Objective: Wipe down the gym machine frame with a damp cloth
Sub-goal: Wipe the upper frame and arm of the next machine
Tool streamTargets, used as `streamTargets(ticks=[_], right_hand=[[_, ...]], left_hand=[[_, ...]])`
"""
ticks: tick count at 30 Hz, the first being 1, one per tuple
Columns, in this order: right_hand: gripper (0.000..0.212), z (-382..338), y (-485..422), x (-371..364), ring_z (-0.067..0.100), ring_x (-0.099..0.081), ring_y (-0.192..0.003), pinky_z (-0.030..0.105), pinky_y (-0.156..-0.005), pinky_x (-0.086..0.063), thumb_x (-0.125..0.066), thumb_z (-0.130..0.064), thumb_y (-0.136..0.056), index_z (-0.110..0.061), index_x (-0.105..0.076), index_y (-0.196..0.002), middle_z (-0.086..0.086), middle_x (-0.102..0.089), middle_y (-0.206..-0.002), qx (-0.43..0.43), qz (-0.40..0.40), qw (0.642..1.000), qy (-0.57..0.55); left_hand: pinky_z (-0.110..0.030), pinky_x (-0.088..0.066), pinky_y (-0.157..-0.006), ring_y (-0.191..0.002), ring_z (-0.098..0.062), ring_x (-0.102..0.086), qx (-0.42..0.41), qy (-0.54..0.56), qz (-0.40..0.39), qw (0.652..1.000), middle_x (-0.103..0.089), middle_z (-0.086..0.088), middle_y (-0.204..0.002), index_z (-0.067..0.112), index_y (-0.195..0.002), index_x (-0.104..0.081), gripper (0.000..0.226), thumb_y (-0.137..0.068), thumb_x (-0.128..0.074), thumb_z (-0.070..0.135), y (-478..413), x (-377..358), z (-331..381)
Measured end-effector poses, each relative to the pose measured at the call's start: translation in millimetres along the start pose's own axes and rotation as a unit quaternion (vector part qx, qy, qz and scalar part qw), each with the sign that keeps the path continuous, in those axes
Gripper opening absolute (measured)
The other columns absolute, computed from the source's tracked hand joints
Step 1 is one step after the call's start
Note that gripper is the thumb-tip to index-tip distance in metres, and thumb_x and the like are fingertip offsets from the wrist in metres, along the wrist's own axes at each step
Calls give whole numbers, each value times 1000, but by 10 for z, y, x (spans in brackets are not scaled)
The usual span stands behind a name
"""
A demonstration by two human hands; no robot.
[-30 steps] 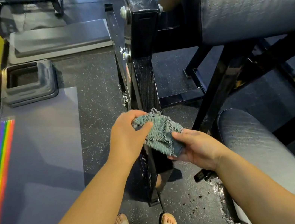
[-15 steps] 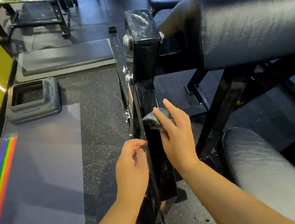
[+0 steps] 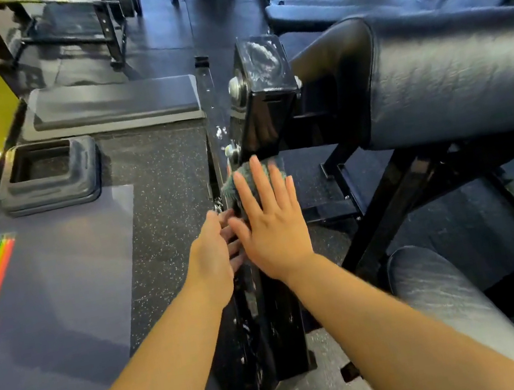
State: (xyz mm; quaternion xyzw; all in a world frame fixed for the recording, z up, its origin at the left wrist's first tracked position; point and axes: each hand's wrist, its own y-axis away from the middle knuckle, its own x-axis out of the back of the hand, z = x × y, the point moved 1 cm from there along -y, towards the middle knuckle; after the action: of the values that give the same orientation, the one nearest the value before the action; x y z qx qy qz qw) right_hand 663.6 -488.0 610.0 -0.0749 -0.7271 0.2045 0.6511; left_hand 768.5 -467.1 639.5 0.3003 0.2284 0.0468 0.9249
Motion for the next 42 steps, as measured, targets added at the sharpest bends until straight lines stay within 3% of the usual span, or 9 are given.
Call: streamTargets(ticks=[6,13,19,22,27,32,36,40,42], right_hand=[[66,-64,1131,-91,32,-10,-147,48,-113,-16,-38,-48,-92,-18,-22,-148,9,-2,-161,39,-32,999,18],[61,-16,-146,29,35,-22,-140,49,-115,-16,-31,-46,-95,-16,-32,-147,12,-26,-156,-20,15,999,24],[62,-38,1215,-83,29,-1,-148,46,-120,-5,-42,-42,-94,-19,-25,-148,2,-2,-161,52,-38,998,-6],[60,-43,1358,-38,28,-4,-148,49,-119,-9,-42,-42,-94,-22,-27,-147,0,-2,-162,62,-51,996,-28],[57,-157,293,-26,37,-15,-144,52,-116,-12,-38,-42,-96,-17,-35,-147,13,-27,-156,-50,22,998,-24],[56,-395,1712,-253,33,-7,-147,51,-118,-12,-45,-40,-95,-22,-31,-145,5,-13,-159,-83,9,996,-24],[50,-602,2285,-298,32,-3,-148,54,-114,-17,-30,-44,-100,-23,-30,-146,2,-1,-162,-146,-5,989,-29],[54,-584,1350,-192,34,-21,-143,53,-114,-22,-40,-43,-96,-22,-36,-146,8,-26,-156,-187,54,979,-64],[52,-582,1126,-187,33,-24,-143,51,-115,-21,-44,-39,-93,-21,-44,-142,9,-34,-153,-219,77,969,-80]], left_hand=[[-35,-36,-94,-110,-14,-54,34,21,-75,996,-60,-2,-124,15,-130,-49,47,-103,-19,39,18,119,-70],[-41,-43,-100,-117,-23,-57,33,-1,-54,998,-61,-10,-125,13,-128,-54,52,-102,-21,44,-104,99,-38],[-46,-28,-111,-122,-18,-50,40,-14,-71,997,-57,-4,-130,15,-131,-50,55,-101,-15,45,-11,188,-123],[-39,-37,-105,-118,-18,-53,30,-64,-38,997,-58,-3,-128,19,-126,-54,46,-102,-20,40,40,273,-287],[-40,-44,-101,-110,-15,-59,-3,-64,1,998,-64,0,-116,21,-112,-61,39,-103,-25,35,111,259,-270],[-36,-42,-96,-114,-16,-51,-1,-149,-19,989,-54,2,-123,19,-126,-52,39,-102,-25,35,199,310,-287],[-35,-44,-94,-113,-16,-51,19,-238,-22,971,-55,3,-122,26,-114,-54,32,-102,-26,35,220,367,-410],[-27,-48,-83,-93,-6,-62,-22,-276,-18,961,-69,14,-91,36,-90,-65,27,-96,-39,37,241,283,-443],[-25,-50,-83,-94,-5,-64,-59,-294,-21,954,-70,14,-92,33,-96,-66,28,-96,-38,36,236,265,-471]])
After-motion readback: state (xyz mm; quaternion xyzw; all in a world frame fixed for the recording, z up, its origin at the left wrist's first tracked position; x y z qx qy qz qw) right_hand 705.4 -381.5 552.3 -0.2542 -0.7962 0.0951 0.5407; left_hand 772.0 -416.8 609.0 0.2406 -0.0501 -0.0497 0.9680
